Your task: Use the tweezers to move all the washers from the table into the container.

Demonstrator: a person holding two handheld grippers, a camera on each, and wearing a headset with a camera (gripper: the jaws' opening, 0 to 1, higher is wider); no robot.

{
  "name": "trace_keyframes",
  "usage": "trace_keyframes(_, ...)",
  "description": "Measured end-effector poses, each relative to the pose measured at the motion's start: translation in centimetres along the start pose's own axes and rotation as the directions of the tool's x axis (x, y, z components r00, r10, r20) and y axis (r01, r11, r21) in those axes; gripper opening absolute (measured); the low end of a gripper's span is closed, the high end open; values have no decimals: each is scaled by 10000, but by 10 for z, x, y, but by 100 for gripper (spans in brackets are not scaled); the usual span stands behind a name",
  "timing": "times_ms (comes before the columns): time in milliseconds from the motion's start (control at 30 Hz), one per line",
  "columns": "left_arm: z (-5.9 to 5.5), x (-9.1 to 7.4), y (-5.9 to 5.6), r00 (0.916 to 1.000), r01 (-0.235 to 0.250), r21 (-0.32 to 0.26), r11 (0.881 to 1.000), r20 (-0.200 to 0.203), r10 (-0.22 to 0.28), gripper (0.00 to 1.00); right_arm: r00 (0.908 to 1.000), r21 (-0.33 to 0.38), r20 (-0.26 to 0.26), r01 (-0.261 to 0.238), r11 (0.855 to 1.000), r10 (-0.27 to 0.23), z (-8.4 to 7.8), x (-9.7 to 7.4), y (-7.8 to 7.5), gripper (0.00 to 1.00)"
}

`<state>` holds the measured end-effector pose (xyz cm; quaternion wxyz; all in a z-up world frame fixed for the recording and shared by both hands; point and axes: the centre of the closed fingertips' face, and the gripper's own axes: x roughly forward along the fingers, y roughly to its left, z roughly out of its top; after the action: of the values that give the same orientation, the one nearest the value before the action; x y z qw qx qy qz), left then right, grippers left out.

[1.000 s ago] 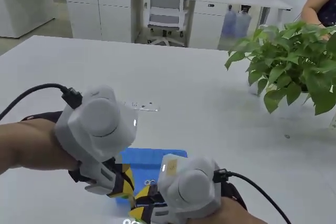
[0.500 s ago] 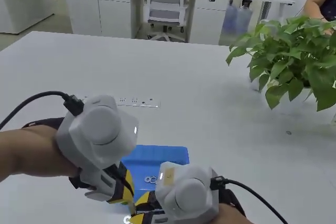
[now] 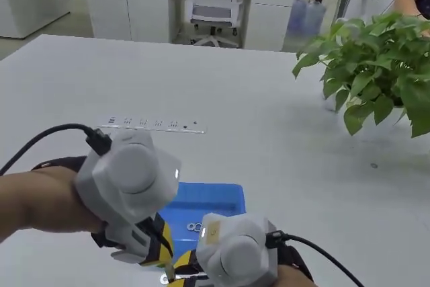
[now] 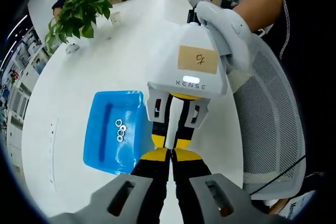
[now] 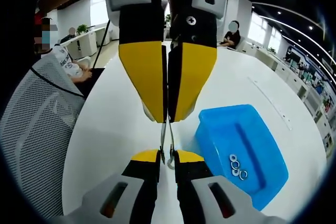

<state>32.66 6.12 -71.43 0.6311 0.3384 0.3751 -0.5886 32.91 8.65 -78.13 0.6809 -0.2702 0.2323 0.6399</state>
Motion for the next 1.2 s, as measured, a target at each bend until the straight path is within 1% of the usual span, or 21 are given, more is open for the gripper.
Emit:
trace_keyframes(400,-1,5,1,10000,55,9,10000,-14,-55,6,10000,24,-37,-42,10000,42,-4,3,-1,12)
trace_keyframes(567,-1,6,3,10000,61,-12,10000,-22,-61,6,10000,66,-35,-24,10000,24,-5,5,-3,12)
trace_keyframes(700,0,7,5,10000,76,-70,9999,61,-76,6,10000,172,-6,-28,9998,28,-6,5,-3,12)
trace_keyframes(900,1,8,10,9998,80,-221,9997,160,-77,6,10000,167,-4,8,9999,-8,-6,0,-3,15)
trace_keyframes(1000,1,8,12,9997,170,-210,9996,159,-167,6,10000,134,9,10,9999,-10,-6,-3,-2,16)
trace_keyframes(1100,1,8,14,9997,212,-212,9995,106,-210,6,10000,139,9,10,9999,-10,-7,-4,-3,16)
trace_keyframes(1200,-1,8,16,9998,177,-235,9996,22,-176,6,9999,203,124,38,9998,-40,-5,-5,-4,16)
